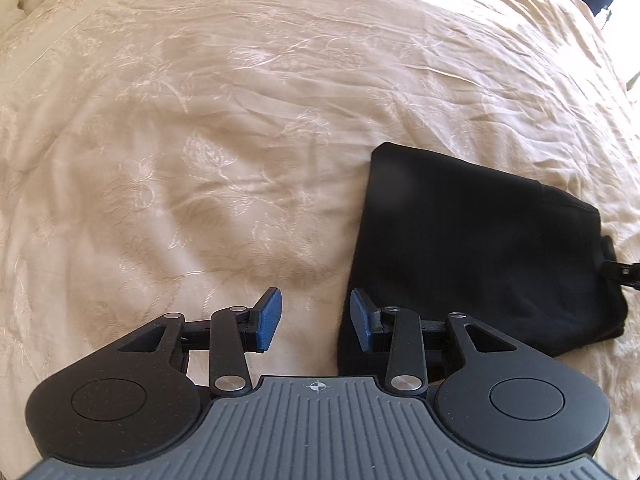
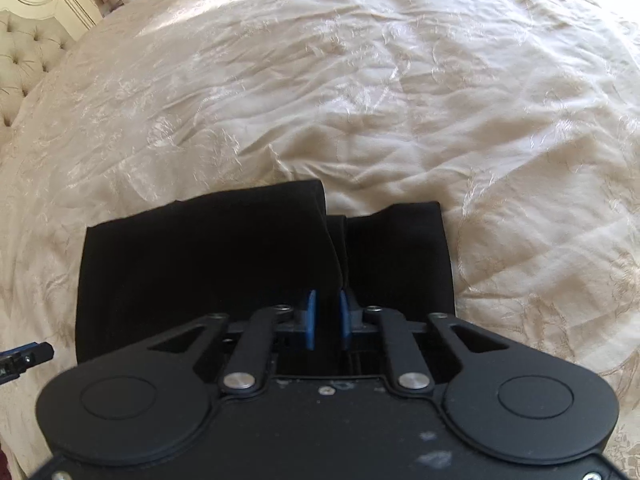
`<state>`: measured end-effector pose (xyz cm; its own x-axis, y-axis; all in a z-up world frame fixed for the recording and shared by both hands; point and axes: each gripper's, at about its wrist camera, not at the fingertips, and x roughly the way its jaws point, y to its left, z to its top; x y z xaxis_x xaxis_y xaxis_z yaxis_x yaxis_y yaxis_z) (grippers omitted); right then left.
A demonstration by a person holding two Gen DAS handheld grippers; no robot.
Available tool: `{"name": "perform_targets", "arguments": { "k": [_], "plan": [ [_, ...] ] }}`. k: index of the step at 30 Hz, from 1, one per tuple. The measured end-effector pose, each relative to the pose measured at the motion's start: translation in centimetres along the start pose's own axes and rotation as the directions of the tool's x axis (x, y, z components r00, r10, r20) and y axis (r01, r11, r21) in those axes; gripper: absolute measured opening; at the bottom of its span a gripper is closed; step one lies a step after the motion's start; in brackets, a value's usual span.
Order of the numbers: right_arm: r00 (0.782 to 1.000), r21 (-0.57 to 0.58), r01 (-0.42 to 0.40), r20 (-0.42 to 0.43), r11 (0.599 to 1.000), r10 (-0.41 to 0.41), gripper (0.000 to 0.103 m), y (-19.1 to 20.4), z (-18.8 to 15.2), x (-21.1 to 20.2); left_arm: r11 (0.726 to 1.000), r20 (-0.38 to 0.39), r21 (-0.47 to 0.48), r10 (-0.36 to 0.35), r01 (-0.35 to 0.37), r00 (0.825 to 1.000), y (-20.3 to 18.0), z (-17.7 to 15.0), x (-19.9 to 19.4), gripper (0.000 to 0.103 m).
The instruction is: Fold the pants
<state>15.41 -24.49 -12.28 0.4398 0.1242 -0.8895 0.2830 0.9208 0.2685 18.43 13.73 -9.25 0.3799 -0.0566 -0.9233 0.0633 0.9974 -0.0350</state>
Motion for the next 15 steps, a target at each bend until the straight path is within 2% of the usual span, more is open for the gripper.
{"name": "perform_targets", "arguments": {
  "k": [3, 7, 9, 11, 13, 15],
  "plan": [
    [0.994, -0.038, -0.053, 0.093, 0.998, 0.057, 0.007, 0.8, 0.5, -3.9, 0.999, -0.002, -0.027, 0.017, -0.017, 1.0, 0.6, 0.2, 0.1, 0.036],
    [0.984, -0.127, -0.006, 0.178, 0.992, 0.029, 0.007, 1.8, 1.1, -7.9, 1.0, 0.0, -0.019, 0.014, -0.014, 1.0, 0.3, 0.4, 0.1, 0.036],
    [0.987, -0.101, 0.017, 0.163, 0.995, 0.0, 0.007, 0.9, 1.4, -7.8, 1.0, 0.002, 0.002, 0.002, -0.002, 1.0, -0.4, 0.5, 0.2, 0.036],
    [0.989, -0.079, 0.077, 0.132, 0.994, -0.067, 0.003, -0.4, 1.2, -6.1, 0.999, 0.0, 0.031, -0.017, 0.017, 1.0, -1.6, 0.7, 0.5, 0.036],
    [0.984, -0.094, 0.158, 0.091, 0.983, -0.15, 0.003, -1.2, 0.4, -3.9, 0.998, 0.003, 0.062, -0.029, 0.028, 1.0, -2.8, 0.9, 0.6, 0.037],
    [0.979, -0.103, 0.201, 0.05, 0.974, -0.197, 0.004, -1.9, -0.4, -2.0, 0.995, 0.004, 0.093, -0.046, 0.045, 0.999, -4.1, 1.0, 1.0, 0.038]
  ]
}}
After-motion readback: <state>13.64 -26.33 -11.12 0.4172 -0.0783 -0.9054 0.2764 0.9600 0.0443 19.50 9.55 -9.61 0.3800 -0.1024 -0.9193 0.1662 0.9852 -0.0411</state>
